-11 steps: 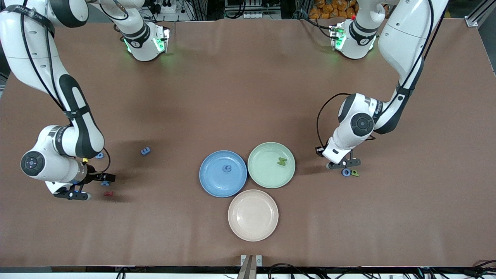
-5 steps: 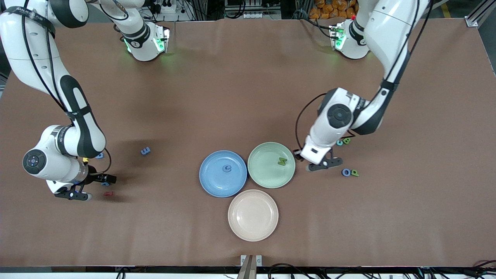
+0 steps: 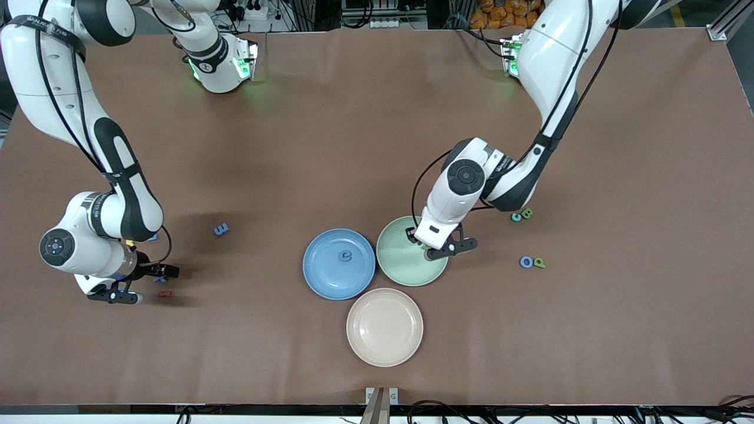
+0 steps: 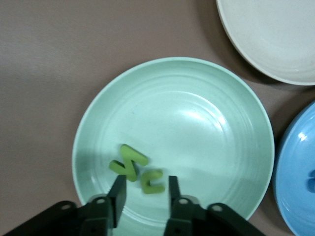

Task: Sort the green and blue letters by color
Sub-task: 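Place green n in the green plate while the right gripper grasps x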

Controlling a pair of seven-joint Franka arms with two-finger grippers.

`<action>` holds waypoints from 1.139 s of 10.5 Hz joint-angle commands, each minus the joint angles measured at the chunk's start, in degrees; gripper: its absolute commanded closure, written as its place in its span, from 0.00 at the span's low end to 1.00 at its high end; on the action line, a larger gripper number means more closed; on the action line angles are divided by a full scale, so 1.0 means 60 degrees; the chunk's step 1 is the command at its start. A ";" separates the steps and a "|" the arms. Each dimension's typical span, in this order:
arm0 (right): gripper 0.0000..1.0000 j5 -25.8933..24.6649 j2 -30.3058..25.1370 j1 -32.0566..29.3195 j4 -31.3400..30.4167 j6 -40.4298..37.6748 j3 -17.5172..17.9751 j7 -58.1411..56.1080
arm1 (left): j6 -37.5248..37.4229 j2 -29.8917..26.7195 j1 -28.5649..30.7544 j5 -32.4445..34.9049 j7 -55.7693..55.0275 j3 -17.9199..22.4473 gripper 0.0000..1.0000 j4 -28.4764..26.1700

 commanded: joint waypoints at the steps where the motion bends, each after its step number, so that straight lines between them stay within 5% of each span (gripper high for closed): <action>1: 0.00 0.0022 0.0167 -0.0177 0.0101 0.0061 0.0141 -0.0177 | -0.0110 0.0087 0.0234 0.0268 -0.0077 0.0068 0.00 0.0469; 2: 0.28 0.0008 0.0182 -0.0177 0.0101 0.0075 0.0141 -0.0366 | -0.0110 -0.0088 0.0293 0.0283 -0.0033 0.0068 0.00 0.0469; 3: 0.83 0.0051 0.0196 -0.0221 0.0101 0.0076 0.0141 -0.1107 | -0.0139 -0.0292 0.0453 0.0254 0.0243 0.0068 0.00 0.0469; 4: 1.00 0.0095 0.0225 -0.0337 0.0101 0.0148 0.0141 -0.1608 | -0.0299 -0.0570 0.0672 0.0254 0.0580 0.0068 0.00 0.0382; 7: 1.00 0.0095 0.0255 -0.0324 0.0233 0.0149 0.0141 -0.1657 | -0.1544 -0.1011 0.1565 0.0254 0.3022 0.0068 0.00 0.0003; 12: 1.00 0.0154 0.0153 0.0202 0.0949 -0.0611 0.0316 -0.1364 | -0.1225 -0.0969 0.3659 0.0312 0.6976 0.0038 0.00 -0.0630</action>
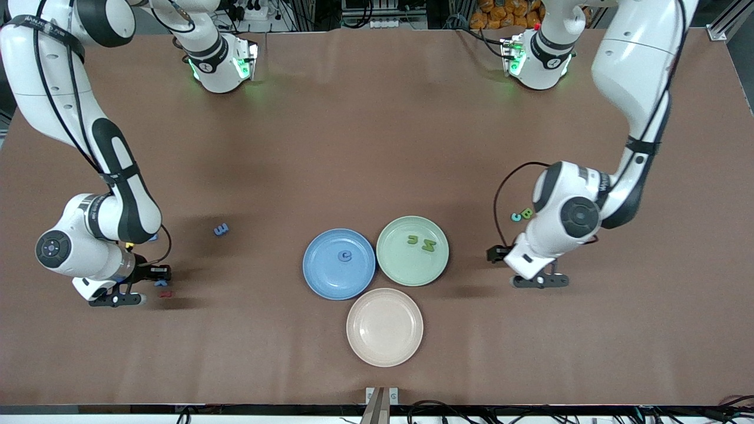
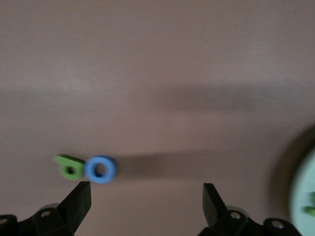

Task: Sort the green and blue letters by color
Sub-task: 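Carry blue x into the blue plate while the left gripper reaches p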

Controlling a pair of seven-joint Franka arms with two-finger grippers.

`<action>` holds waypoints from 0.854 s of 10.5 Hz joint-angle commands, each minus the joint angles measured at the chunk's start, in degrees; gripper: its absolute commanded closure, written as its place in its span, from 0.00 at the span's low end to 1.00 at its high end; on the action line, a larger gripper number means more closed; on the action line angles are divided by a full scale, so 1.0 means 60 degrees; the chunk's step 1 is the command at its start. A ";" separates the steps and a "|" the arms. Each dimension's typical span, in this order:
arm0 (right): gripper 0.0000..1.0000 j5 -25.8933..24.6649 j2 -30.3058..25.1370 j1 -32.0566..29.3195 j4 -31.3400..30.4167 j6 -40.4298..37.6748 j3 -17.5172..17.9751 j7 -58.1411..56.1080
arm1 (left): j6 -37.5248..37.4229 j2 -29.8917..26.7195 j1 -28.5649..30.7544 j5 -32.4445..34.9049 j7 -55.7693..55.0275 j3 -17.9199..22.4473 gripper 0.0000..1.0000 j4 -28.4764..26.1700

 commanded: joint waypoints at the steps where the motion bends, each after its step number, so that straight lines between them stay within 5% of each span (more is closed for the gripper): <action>1: 1.00 0.0140 0.0083 0.0230 0.0869 -0.0675 0.0514 0.0143 | 0.0514 -0.0001 0.0990 0.0251 0.2667 -0.0135 0.00 -0.0280; 7: 1.00 0.0140 0.0083 0.0566 0.1164 -0.0736 0.3105 0.4599 | 0.1452 0.0499 0.1885 0.0251 1.1355 -0.0135 0.00 -0.0703; 9: 1.00 0.0140 0.0097 0.1368 0.1280 -0.0648 0.3577 0.6564 | 0.1571 0.0455 0.1828 0.0251 1.2957 -0.0150 0.10 -0.0953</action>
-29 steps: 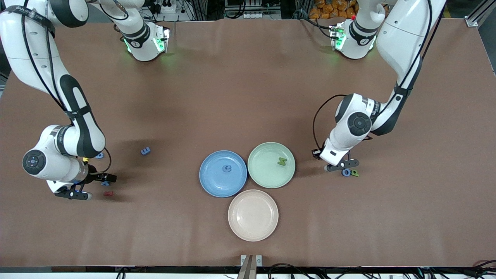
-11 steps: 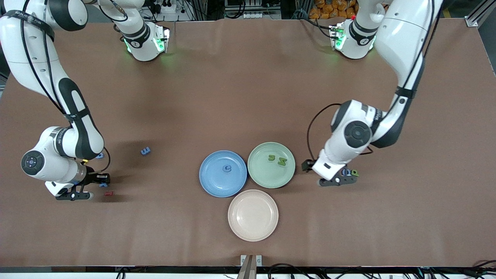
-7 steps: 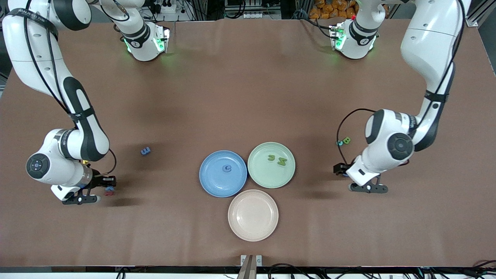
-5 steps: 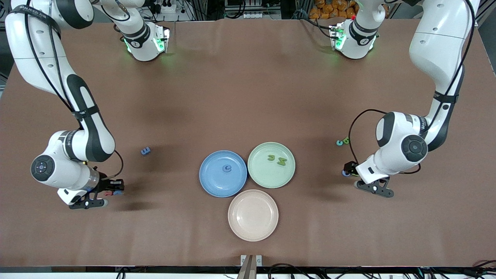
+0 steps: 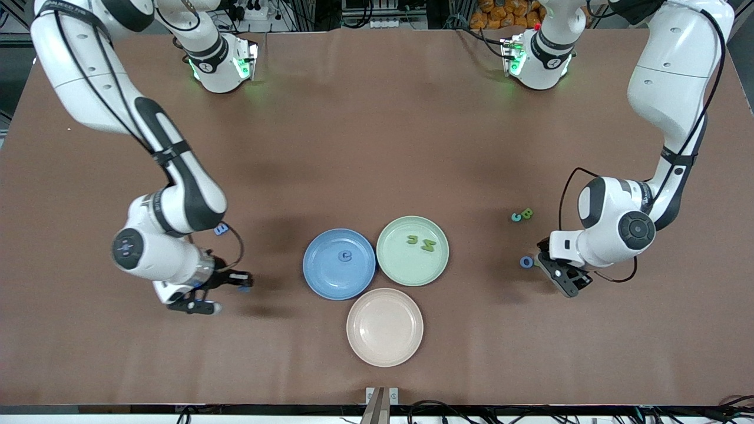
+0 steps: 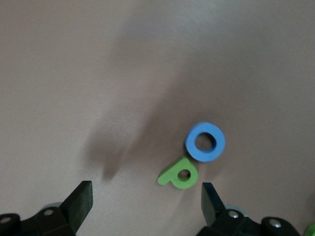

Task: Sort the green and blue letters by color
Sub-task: 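Carry blue x into the blue plate while the left gripper reaches p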

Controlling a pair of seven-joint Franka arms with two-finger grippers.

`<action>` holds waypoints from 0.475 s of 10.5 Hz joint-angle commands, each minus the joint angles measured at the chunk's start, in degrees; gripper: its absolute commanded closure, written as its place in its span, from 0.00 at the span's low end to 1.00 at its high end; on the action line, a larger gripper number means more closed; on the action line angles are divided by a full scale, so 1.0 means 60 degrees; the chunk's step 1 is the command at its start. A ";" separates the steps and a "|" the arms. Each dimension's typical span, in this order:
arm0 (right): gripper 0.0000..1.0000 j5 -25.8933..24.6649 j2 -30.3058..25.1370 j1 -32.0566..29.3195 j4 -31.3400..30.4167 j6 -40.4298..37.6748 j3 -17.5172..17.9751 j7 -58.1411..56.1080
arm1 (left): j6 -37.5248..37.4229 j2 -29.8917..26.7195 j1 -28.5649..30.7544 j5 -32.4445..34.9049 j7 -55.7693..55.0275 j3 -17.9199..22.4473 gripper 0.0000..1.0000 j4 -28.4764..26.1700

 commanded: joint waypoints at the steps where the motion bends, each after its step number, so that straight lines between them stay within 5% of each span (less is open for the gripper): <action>1: 1.00 0.0010 0.0088 0.1260 0.0344 0.0007 0.0678 0.3492 | 0.0305 -0.0183 0.0071 0.0194 0.1971 -0.0132 0.10 -0.0406; 2: 0.86 -0.0019 0.0030 0.1875 0.0533 -0.0007 0.0738 0.5073 | 0.0349 -0.0169 0.0056 0.0194 0.2583 -0.0132 0.10 -0.0391; 3: 0.01 -0.0005 0.0015 0.2273 0.0839 -0.0080 0.0738 0.6409 | 0.0524 -0.0140 0.0071 0.0179 0.3271 -0.0146 0.10 -0.0391; 5: 0.00 -0.0122 0.0015 0.2380 0.0814 -0.0124 0.0709 0.6745 | 0.0584 -0.0110 0.0042 0.0179 0.3629 -0.0147 0.16 -0.0536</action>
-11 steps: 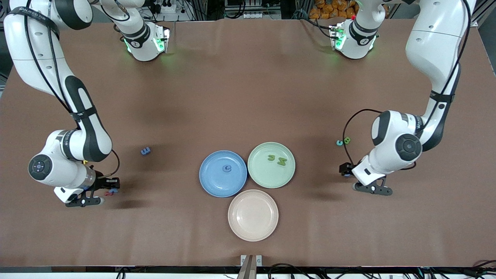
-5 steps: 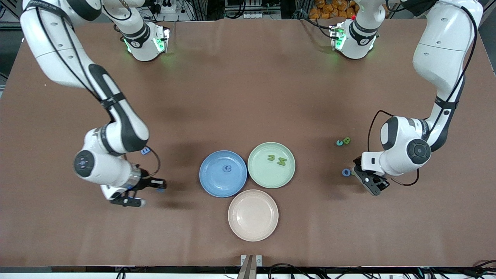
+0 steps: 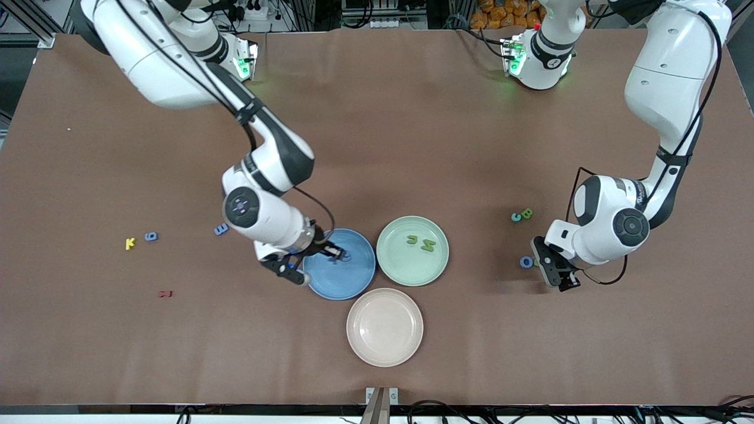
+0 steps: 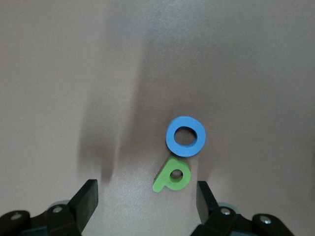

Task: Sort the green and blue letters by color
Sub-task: 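Carry blue x into the blue plate while the left gripper reaches p, then place green p in the green plate while the right gripper grasps m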

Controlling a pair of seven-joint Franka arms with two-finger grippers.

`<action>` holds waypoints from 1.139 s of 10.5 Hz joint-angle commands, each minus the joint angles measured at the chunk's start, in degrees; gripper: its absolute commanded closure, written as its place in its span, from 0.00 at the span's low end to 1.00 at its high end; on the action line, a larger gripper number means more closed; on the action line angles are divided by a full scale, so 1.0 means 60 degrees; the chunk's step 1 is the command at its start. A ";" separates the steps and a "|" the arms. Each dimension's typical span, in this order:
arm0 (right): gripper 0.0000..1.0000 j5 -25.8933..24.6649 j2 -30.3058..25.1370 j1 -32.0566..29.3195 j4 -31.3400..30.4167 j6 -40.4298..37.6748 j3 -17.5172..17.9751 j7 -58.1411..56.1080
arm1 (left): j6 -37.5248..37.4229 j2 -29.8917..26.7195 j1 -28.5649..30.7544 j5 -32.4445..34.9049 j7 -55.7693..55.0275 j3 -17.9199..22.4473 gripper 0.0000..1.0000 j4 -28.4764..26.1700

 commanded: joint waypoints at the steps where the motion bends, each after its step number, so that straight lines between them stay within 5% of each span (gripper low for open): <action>1: 0.00 -0.0130 0.0029 -0.0194 0.0068 -0.0334 -0.0041 0.0582 | 0.0235 -0.0109 0.0063 0.0178 0.0512 -0.0063 0.24 -0.0363; 4: 0.00 -0.0714 -0.0087 -0.1070 -0.0122 -0.2378 -0.0071 -0.0789 | 0.0235 -0.0182 0.0019 0.0076 0.0396 -0.0063 0.29 -0.0684; 6: 0.00 -0.1167 -0.0627 -0.1875 -0.1171 -0.2285 -0.0056 -0.2034 | 0.0279 -0.0139 0.0048 0.0076 0.0395 -0.0122 0.34 -0.0685; 8: 0.00 -0.1345 -0.1141 -0.2697 -0.2300 -0.1482 -0.0041 -0.3279 | 0.0455 -0.0138 -0.0010 0.0090 0.0395 -0.0122 0.63 -0.0715; 9: 0.00 -0.1375 -0.1433 -0.3034 -0.2929 -0.1043 -0.0056 -0.4214 | 0.0455 -0.0138 -0.0054 0.0134 0.0424 -0.0122 0.69 -0.0671; 11: 0.00 -0.1404 -0.2092 -0.3970 -0.4365 -0.0132 -0.0012 -0.7691 | 0.0441 -0.0182 -0.0462 0.0193 0.0584 -0.0107 1.00 -0.0351; 12: 0.00 -0.1404 -0.2153 -0.4149 -0.4574 -0.0130 -0.0027 -0.9015 | 0.0440 -0.0226 -0.0421 0.0178 0.0441 -0.0107 1.00 -0.0349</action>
